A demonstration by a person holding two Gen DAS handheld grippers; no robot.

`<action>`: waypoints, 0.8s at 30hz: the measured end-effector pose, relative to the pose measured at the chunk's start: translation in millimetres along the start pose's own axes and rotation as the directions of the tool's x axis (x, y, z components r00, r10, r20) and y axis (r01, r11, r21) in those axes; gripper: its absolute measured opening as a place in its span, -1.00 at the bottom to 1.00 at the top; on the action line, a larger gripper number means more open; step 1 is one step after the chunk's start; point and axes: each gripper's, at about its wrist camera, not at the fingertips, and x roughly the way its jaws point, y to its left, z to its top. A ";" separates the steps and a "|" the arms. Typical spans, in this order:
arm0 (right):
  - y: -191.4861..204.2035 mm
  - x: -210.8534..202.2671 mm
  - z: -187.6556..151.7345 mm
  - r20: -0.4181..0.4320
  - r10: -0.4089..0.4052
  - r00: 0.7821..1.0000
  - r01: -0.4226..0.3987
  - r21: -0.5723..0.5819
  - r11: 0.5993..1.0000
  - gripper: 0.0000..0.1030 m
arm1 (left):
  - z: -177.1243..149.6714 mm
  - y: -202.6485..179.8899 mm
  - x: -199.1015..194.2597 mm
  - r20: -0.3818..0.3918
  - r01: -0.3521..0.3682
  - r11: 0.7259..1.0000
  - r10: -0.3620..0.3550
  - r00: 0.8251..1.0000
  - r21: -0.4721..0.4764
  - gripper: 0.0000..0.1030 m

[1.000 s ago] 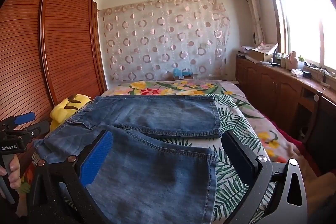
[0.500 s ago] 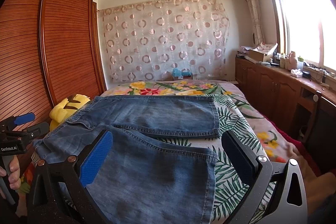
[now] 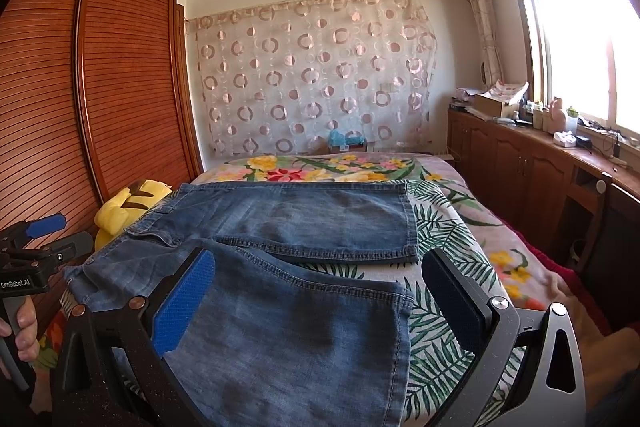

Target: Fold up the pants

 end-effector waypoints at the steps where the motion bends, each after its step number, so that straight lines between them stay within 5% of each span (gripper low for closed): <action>1: 0.2 0.0 0.1 0.001 -0.001 1.000 0.001 -0.001 1.000 1.00 | -0.1 -0.1 -0.1 0.001 0.000 1.000 0.000 1.000 0.000 1.00; 24: -0.8 -1.3 0.4 0.004 -0.002 1.000 0.002 0.000 1.000 1.00 | -5.8 -0.1 2.0 0.004 -0.001 1.000 0.001 1.000 0.002 1.00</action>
